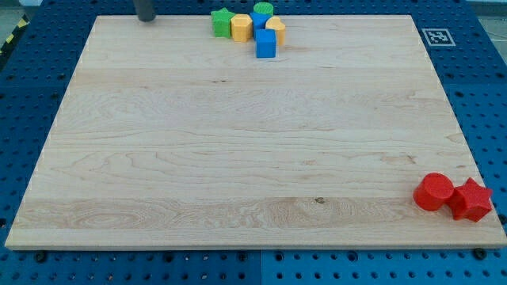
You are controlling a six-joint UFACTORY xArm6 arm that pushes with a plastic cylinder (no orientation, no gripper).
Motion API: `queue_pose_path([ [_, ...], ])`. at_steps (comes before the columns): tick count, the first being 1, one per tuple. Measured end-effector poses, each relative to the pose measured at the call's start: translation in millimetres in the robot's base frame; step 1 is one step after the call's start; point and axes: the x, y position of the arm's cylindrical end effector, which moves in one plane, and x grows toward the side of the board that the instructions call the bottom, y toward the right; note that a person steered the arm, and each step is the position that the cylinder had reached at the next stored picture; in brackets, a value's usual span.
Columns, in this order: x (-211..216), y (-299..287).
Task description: Move green circle to the top right of the board
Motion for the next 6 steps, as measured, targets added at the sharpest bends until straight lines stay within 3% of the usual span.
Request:
queue_pose_path([
  [1,1.1,32.6],
  [4,3.1,307.6],
  [6,45.0,434.9],
])
